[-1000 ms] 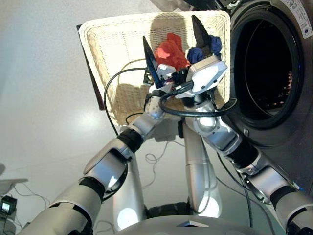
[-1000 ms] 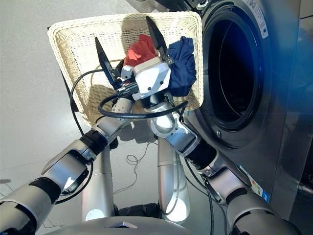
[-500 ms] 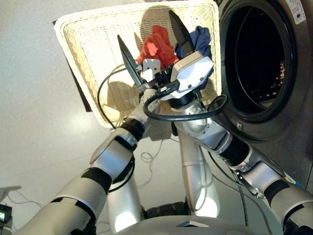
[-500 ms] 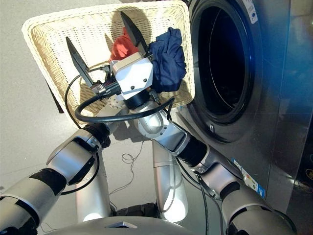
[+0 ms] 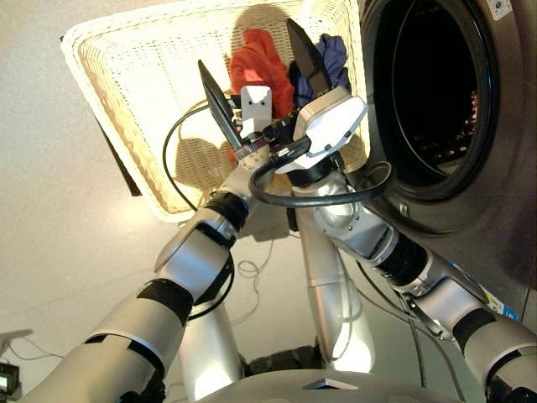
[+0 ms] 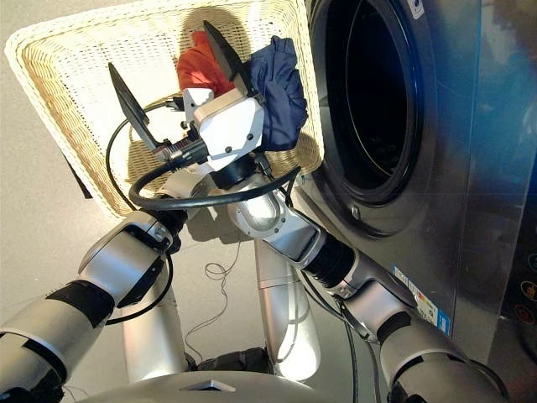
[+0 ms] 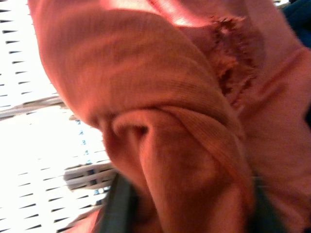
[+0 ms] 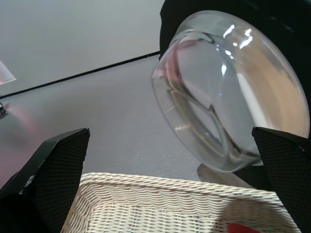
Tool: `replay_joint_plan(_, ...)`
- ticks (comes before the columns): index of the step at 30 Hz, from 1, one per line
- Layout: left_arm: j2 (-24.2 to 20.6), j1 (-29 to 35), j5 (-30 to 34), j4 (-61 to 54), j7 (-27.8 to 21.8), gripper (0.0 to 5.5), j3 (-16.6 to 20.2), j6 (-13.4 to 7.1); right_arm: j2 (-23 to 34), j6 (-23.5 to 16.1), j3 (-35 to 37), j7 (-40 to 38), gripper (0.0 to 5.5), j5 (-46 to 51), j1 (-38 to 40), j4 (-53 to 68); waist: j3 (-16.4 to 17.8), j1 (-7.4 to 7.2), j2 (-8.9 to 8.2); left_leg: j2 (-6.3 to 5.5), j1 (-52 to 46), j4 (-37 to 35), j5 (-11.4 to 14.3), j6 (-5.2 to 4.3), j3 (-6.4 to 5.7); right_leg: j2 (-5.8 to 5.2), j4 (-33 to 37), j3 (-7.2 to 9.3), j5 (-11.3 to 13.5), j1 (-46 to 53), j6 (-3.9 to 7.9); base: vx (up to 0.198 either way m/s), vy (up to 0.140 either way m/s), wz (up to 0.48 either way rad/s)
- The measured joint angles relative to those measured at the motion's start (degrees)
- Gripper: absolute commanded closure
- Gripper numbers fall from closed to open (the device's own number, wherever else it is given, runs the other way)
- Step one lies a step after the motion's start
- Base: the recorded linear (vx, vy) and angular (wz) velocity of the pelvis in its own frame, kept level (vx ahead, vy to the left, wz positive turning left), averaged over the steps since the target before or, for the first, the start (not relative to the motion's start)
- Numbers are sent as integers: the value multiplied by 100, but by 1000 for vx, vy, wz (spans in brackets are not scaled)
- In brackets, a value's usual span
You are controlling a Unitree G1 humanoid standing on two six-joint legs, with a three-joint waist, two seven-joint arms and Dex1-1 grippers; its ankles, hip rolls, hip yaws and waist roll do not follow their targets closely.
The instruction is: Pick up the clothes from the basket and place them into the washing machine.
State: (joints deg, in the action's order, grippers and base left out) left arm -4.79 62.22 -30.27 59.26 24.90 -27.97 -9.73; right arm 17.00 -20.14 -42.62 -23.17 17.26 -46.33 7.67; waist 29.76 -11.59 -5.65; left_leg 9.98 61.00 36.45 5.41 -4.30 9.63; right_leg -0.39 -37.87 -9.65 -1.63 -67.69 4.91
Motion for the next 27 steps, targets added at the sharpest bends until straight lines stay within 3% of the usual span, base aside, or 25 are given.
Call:
replay_joint_plan(9, 0, 30, 26, 126, -11, 550, -81, 65, 94, 0, 106, -72, 0, -1, 82, -21, 1, 4, 1, -9, -124, -61, -9, 7, 7, -9, 25, 0, 7, 105, -9, 0, 0, 0)
replay_joint_plan(13, 3, -176, 238, 149, 20, 550, -103, 136, 266, 0, 318, -234, 0, -6, 308, -142, 1, 57, 1, -40, -515, -358, -79, 9, 38, -42, 220, 9, 59, 458, -72, 0, 0, 0)
replay_joint_plan(18, -64, -968, 517, -298, 135, 550, -196, 99, 435, 3, 611, -423, 0, -124, 665, -324, 7, 96, 4, -229, -1356, -1259, -367, -31, 68, -165, 754, 21, 161, 1136, -88, 68, 49, 20)
replay_joint_plan(22, -327, -1648, 1052, -845, 119, 550, -536, 95, 508, 4, 967, -477, 0, -152, 1011, -412, 15, 147, 16, -354, -2046, -1880, -547, -16, 142, -280, 1110, 36, 220, 1691, -71, 80, 23, -42)
replay_joint_plan(24, -420, -2088, 1130, -1519, 96, 550, -528, 75, 571, 17, 1200, -496, 0, -292, 1267, -479, 27, 244, 44, -437, -2410, -2165, -625, -18, 125, -385, 1220, 168, 225, 1968, -82, 82, 16, -7)
replay_joint_plan(27, -805, -2709, 1127, -2701, -5, 550, -475, -168, 703, 39, 1575, -424, 0, -348, 1695, -533, 42, 310, 159, -548, -2847, -2561, -779, 22, 34, -503, 1442, 382, 227, 2388, -72, 81, 18, 179)
